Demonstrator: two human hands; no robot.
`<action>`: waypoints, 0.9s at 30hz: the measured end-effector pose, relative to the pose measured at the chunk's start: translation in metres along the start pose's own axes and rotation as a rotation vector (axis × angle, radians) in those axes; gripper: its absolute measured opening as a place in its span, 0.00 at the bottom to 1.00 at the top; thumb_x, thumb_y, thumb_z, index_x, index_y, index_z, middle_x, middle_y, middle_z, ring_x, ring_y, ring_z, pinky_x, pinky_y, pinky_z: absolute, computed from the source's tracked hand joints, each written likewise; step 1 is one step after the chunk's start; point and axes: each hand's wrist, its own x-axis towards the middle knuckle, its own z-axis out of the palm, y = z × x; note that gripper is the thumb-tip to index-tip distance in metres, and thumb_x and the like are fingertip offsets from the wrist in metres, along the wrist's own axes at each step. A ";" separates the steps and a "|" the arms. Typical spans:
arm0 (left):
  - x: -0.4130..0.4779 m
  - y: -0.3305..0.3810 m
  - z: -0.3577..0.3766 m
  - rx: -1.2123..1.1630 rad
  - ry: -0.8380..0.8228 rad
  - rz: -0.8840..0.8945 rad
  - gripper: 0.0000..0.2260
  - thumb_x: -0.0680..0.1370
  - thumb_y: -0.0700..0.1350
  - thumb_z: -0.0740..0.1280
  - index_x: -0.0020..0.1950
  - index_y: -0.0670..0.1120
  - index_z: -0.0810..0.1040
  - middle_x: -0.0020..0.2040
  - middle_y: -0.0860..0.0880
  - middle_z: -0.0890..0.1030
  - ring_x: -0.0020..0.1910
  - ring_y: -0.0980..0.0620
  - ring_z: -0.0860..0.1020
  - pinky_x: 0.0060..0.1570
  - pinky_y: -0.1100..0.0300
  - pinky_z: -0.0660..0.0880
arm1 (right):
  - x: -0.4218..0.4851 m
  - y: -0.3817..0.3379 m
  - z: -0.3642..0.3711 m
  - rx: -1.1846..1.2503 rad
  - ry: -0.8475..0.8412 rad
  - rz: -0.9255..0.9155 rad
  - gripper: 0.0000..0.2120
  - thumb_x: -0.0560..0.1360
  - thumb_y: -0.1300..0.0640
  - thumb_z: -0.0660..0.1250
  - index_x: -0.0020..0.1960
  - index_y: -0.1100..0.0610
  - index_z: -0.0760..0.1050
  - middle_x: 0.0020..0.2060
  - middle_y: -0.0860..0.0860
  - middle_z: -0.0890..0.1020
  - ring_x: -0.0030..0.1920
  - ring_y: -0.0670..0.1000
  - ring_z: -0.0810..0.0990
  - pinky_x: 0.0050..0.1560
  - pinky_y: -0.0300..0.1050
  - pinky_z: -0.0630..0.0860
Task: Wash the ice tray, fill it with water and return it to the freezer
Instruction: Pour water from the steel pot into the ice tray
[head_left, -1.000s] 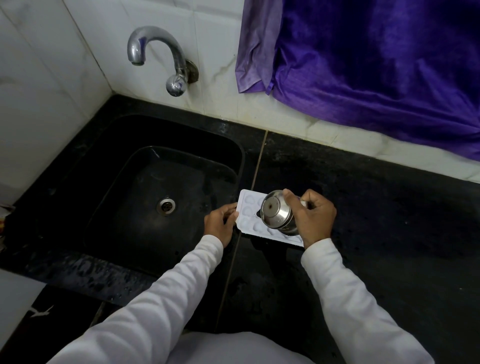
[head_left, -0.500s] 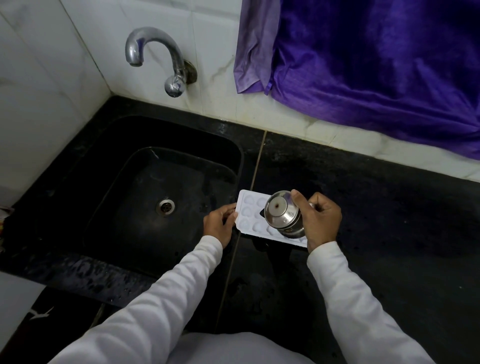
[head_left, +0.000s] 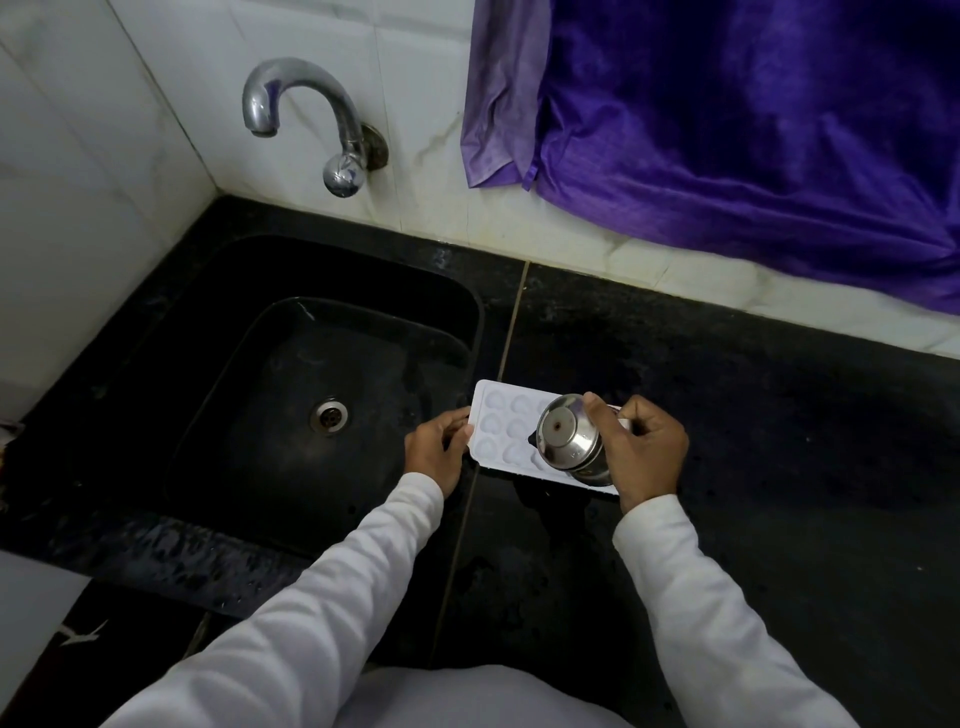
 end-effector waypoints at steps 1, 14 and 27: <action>0.000 0.000 0.000 0.001 -0.001 0.002 0.11 0.79 0.39 0.68 0.61 0.46 0.82 0.51 0.51 0.85 0.49 0.62 0.80 0.55 0.75 0.71 | 0.000 0.000 0.000 -0.001 0.000 -0.002 0.25 0.70 0.58 0.78 0.27 0.61 0.63 0.24 0.50 0.66 0.27 0.46 0.65 0.33 0.40 0.69; -0.002 0.001 0.000 0.015 0.013 0.010 0.11 0.79 0.39 0.68 0.61 0.46 0.82 0.51 0.51 0.85 0.50 0.59 0.81 0.55 0.75 0.71 | -0.001 0.002 -0.001 -0.032 0.006 -0.035 0.25 0.70 0.58 0.78 0.28 0.63 0.64 0.23 0.50 0.66 0.28 0.46 0.65 0.37 0.41 0.70; -0.003 0.004 -0.001 0.004 0.009 0.005 0.11 0.79 0.40 0.68 0.60 0.47 0.82 0.47 0.55 0.84 0.50 0.59 0.81 0.65 0.59 0.74 | -0.001 0.000 -0.005 -0.031 0.021 -0.041 0.24 0.70 0.59 0.78 0.28 0.65 0.64 0.24 0.53 0.67 0.27 0.45 0.65 0.32 0.35 0.68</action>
